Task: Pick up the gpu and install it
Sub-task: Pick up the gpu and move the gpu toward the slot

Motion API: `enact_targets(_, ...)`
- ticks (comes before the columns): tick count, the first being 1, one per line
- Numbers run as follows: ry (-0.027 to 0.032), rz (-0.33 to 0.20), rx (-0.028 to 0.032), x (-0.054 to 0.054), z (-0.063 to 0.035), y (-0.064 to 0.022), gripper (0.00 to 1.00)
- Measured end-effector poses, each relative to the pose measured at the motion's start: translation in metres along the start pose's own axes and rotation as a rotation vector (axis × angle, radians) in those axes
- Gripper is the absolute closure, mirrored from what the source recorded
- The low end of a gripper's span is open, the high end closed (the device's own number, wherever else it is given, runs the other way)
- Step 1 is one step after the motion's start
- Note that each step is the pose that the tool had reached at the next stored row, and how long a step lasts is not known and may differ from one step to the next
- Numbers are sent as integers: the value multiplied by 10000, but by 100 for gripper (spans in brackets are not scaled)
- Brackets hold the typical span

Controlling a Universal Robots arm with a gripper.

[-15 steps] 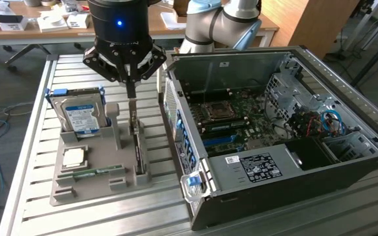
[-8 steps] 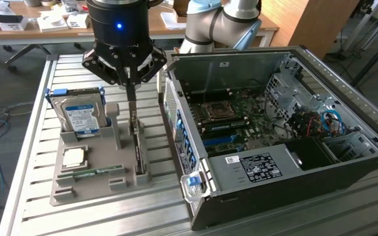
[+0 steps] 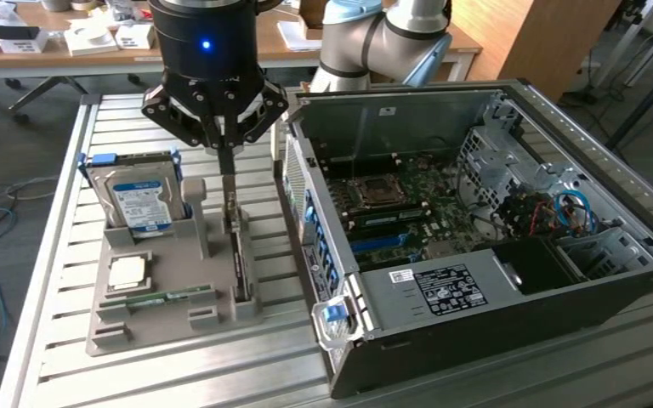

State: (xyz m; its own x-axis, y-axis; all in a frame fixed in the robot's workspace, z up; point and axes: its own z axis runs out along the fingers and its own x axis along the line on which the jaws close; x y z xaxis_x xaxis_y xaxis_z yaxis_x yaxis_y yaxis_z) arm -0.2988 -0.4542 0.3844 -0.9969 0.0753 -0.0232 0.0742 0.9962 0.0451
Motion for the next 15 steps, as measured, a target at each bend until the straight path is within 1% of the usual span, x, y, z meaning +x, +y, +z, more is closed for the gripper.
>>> enact_targets(7,0,0,0,0,0,0,89)
enact_targets(8,0,0,0,0,0,0,84)
enact_targets(9,0,0,0,0,0,0,84)
enact_targets(10,0,0,0,0,0,0,77)
enact_targets(11,0,0,0,0,0,0,77)
enact_targets(13,0,0,0,0,0,0,65)
enact_targets(15,0,0,0,0,0,0,65)
